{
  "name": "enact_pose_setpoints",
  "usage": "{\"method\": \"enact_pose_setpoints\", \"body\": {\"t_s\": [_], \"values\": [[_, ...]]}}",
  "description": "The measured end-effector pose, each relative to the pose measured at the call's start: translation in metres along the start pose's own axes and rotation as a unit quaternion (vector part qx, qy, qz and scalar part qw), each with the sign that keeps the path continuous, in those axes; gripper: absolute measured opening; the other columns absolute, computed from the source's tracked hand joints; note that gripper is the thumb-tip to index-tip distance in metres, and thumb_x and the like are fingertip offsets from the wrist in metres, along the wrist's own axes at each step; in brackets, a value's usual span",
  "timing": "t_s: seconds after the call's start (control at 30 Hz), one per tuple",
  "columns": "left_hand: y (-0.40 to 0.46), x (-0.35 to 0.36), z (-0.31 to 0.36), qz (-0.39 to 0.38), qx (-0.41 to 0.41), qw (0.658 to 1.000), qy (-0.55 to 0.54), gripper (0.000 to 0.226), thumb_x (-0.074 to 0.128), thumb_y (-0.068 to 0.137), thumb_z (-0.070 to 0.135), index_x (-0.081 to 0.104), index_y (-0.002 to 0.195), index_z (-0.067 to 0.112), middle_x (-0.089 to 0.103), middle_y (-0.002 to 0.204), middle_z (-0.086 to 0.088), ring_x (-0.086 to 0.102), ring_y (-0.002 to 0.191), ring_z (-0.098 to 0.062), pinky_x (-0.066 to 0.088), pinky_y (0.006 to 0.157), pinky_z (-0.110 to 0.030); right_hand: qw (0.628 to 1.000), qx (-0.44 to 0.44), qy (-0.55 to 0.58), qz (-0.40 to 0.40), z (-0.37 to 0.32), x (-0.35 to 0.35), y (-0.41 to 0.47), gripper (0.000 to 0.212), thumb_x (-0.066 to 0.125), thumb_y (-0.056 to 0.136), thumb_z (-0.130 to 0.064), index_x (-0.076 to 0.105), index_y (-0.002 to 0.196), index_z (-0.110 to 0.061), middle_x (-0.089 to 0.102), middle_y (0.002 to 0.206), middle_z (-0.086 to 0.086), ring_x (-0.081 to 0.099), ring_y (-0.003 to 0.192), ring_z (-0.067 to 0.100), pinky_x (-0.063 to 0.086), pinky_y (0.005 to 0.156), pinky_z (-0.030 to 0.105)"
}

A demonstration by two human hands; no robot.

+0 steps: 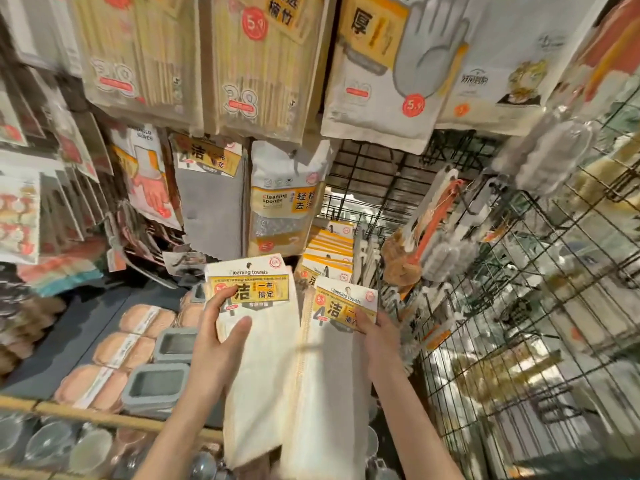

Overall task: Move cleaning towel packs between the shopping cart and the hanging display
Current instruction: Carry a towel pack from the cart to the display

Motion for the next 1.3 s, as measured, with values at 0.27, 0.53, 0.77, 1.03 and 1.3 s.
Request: {"method": "enact_pose_setpoints", "body": {"t_s": [0.27, 0.53, 0.77, 1.03, 1.3], "values": [[0.020, -0.026, 0.008, 0.009, 0.021, 0.999, 0.026, 0.044, 0.057, 0.091, 0.010, 0.049, 0.124, 0.037, 0.048, 0.130, 0.015, 0.045, 0.119, -0.009, 0.037, 0.093, -0.022, 0.999, 0.004, -0.031, 0.023, 0.029, 0.029, 0.059, 0.027, 0.052, 0.093, -0.002, 0.057, 0.119, -0.004, 0.064, 0.111, 0.012, 0.061, 0.089, 0.019, 0.049, 0.059, 0.013], [0.026, -0.029, 0.000, 0.003, 0.004, 1.000, -0.012, 0.045, 0.059, 0.089, 0.004, 0.051, 0.124, 0.032, 0.051, 0.130, 0.010, 0.045, 0.124, -0.009, 0.036, 0.101, -0.030, 0.996, 0.004, -0.068, 0.063, 0.053, 0.038, 0.098, 0.033, 0.060, 0.090, -0.007, 0.057, 0.122, -0.001, 0.062, 0.119, 0.019, 0.059, 0.110, 0.033, 0.048, 0.088, 0.038], [0.028, -0.027, 0.000, -0.005, -0.006, 1.000, -0.019, 0.046, 0.059, 0.089, 0.007, 0.052, 0.116, 0.043, 0.052, 0.128, 0.015, 0.046, 0.123, -0.013, 0.038, 0.099, -0.036, 0.993, 0.007, -0.063, 0.096, 0.055, 0.044, 0.106, 0.028, 0.062, 0.089, -0.009, 0.054, 0.116, -0.008, 0.060, 0.108, 0.008, 0.058, 0.099, 0.025, 0.049, 0.089, 0.040], [0.031, -0.021, 0.001, -0.019, -0.007, 1.000, 0.002, 0.044, 0.060, 0.089, 0.013, 0.050, 0.119, 0.044, 0.047, 0.134, 0.012, 0.042, 0.125, -0.012, 0.037, 0.100, -0.035, 0.981, 0.007, -0.102, 0.163, 0.039, 0.043, 0.117, 0.024, 0.063, 0.084, -0.007, 0.044, 0.098, -0.008, 0.054, 0.086, 0.005, 0.052, 0.072, 0.019, 0.036, 0.051, 0.024], [0.039, -0.017, -0.005, -0.033, -0.011, 0.998, -0.047, 0.043, 0.051, 0.094, 0.006, 0.054, 0.121, 0.039, 0.047, 0.134, 0.017, 0.042, 0.116, 0.013, 0.035, 0.095, -0.022, 0.980, 0.014, -0.115, 0.164, 0.038, 0.047, 0.124, 0.024, 0.065, 0.083, -0.009, 0.045, 0.097, -0.008, 0.056, 0.097, 0.011, 0.051, 0.081, 0.024, 0.036, 0.066, 0.028]]}}
Point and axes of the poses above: each hand's wrist, its own y-axis towards the middle knuckle, its own x-axis out of the palm, z = x × y, the point moved 6 cm from there along y, towards the middle knuckle
